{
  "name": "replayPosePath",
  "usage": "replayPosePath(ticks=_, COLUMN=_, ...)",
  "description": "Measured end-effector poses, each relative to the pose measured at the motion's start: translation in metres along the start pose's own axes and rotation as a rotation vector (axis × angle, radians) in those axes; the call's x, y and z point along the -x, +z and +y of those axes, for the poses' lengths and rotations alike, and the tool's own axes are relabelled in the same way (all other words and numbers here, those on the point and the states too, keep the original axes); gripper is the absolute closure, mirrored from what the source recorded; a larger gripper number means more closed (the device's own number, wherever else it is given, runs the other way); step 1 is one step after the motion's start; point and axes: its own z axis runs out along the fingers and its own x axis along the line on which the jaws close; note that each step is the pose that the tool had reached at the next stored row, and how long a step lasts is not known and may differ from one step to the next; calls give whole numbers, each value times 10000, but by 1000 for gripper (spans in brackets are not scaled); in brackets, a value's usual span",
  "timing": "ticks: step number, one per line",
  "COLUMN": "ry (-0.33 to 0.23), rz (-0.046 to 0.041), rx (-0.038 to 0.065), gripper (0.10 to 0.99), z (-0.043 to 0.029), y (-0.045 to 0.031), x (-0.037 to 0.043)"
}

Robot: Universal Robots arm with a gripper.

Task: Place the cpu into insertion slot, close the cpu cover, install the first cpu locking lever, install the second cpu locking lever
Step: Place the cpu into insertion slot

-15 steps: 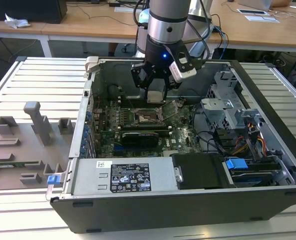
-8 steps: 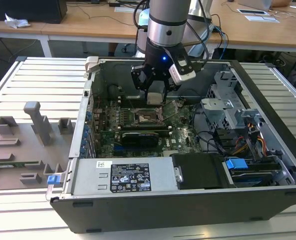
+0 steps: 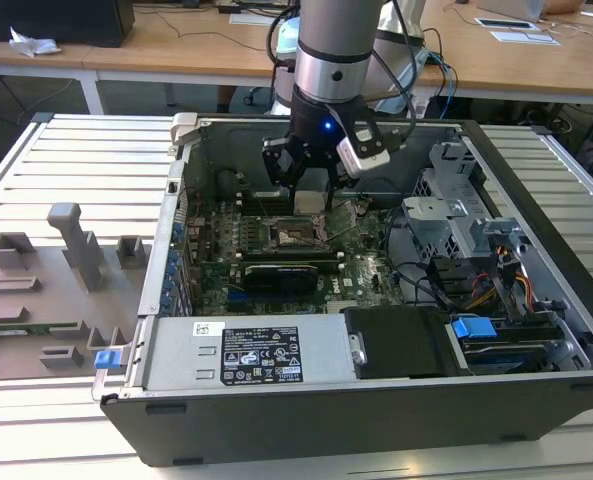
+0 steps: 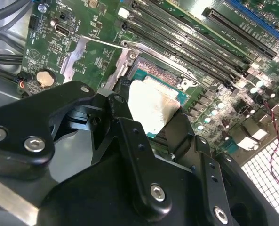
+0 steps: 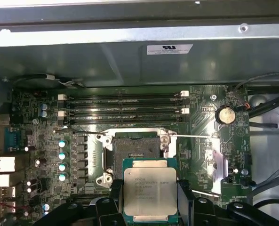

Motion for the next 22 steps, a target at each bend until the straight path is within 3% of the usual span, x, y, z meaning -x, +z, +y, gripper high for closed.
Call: replayPosePath(ticks=22, ry=0, rz=1, rx=-1, gripper=545, z=-8, y=228, x=4)
